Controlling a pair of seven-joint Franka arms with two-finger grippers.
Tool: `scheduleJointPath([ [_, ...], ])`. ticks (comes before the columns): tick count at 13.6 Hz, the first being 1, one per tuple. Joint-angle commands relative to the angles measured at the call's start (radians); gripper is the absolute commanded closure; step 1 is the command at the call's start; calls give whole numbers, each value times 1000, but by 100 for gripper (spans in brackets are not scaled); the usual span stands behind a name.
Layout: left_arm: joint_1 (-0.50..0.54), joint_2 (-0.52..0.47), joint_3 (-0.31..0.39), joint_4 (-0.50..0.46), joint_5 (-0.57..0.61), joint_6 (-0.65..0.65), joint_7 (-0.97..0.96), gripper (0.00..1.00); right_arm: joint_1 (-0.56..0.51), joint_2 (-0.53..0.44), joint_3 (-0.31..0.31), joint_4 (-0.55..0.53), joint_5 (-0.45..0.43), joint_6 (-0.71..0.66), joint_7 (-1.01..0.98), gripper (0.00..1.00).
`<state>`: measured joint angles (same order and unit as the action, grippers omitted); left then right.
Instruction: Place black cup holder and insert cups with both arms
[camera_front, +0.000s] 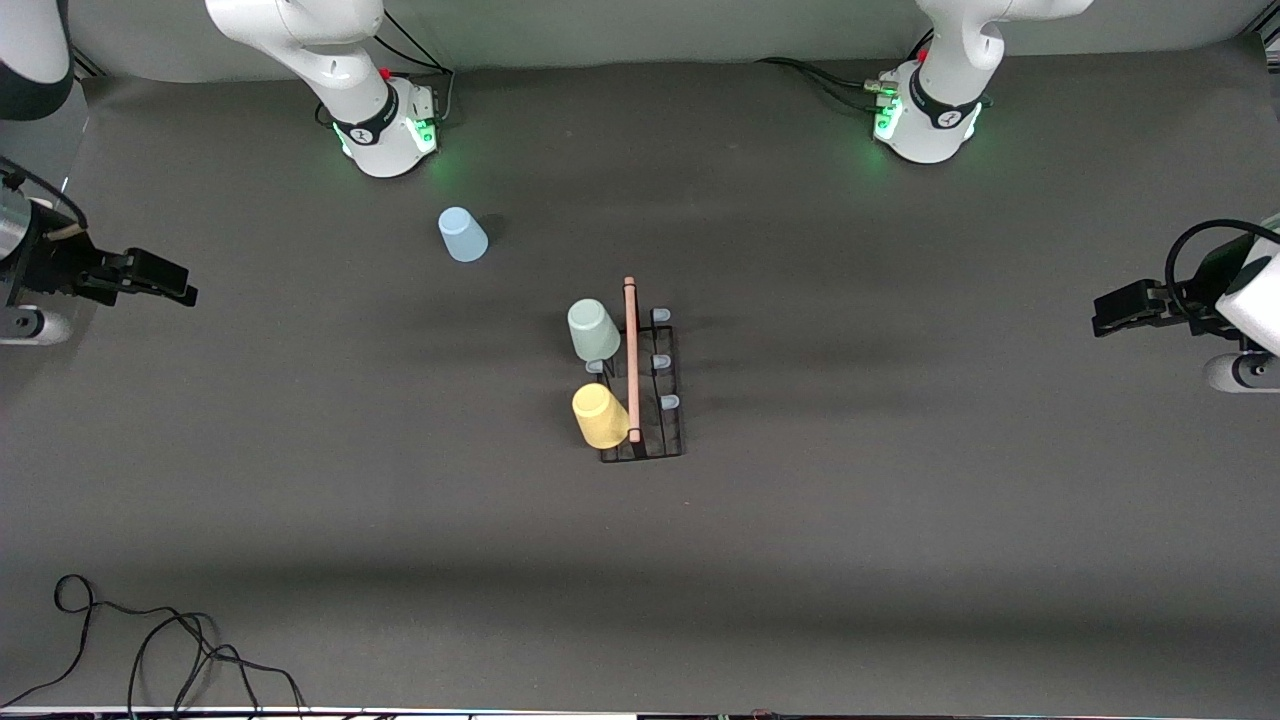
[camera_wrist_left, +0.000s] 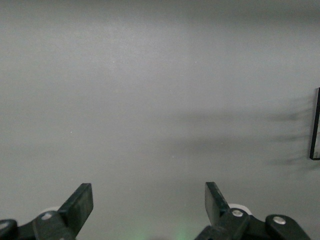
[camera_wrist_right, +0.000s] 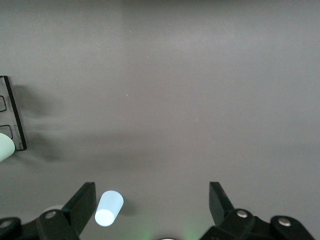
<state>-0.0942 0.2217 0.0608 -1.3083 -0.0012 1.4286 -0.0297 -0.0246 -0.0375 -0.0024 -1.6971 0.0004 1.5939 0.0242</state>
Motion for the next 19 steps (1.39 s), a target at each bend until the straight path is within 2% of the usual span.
scheduleJointPath([
  [1,-2,-22,5,-12,-11,6,-1,0,-2,-38,15,-59,-22,54,-20,0],
  [5,-2,-22,5,-12,-13,10,-2,0,-2,-1,13,-6,-20,46,-7,0],
  [12,-2,-24,5,-14,-13,10,-15,0,-2,1,13,-3,-23,43,-21,0],
  [14,-2,-24,5,-12,-13,10,-15,0,53,36,31,33,-85,40,-11,0],
  [18,-2,-24,5,-12,-11,9,-13,0,55,30,16,33,-85,29,7,0],
  [19,-2,-24,5,-14,-11,9,-13,0,57,30,-5,30,-83,28,5,0],
])
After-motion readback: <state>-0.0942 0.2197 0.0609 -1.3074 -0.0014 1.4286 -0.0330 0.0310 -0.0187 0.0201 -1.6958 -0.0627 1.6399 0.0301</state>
